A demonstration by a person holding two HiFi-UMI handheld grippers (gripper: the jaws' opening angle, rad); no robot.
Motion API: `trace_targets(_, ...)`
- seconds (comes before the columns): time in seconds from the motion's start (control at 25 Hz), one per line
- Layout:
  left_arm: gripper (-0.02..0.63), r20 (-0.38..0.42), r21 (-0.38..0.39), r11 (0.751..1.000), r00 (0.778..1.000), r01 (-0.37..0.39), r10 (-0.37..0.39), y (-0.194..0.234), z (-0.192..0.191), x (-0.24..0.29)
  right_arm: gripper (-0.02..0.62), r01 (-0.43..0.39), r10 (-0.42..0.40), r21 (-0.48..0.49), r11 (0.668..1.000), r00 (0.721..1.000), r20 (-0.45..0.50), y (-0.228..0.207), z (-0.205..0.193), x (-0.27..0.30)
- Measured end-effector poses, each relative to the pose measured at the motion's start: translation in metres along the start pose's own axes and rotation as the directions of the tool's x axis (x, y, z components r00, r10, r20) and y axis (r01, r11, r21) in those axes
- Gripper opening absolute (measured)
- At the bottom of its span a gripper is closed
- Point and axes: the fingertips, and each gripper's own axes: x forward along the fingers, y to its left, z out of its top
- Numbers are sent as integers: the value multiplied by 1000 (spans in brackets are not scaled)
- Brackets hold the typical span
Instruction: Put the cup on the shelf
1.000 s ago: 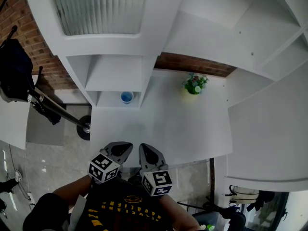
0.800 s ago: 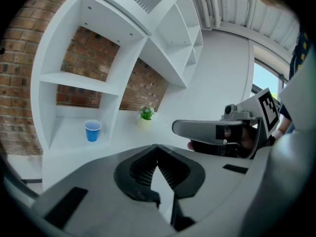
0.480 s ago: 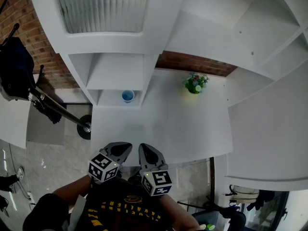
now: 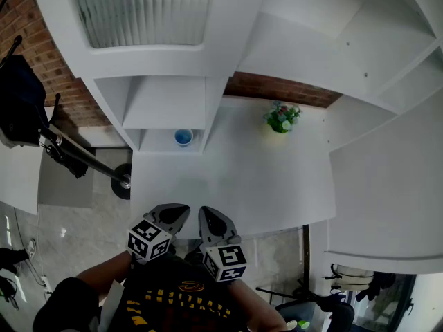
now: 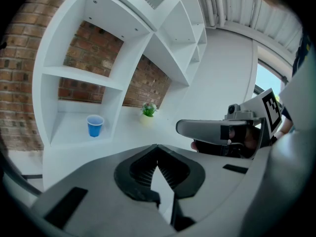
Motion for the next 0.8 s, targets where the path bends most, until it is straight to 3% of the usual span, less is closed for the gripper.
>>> trace_targets(0.28,2,7,3,1000,1000,-10,10,8,8,4,-6,-30,31,-19,999,998,51,4,13,8)
trace_targets(0.8,2,1,-2,1000,1000,-10,10,17,14,12,-7,-53,54,-12,999,997,47,2,15,19)
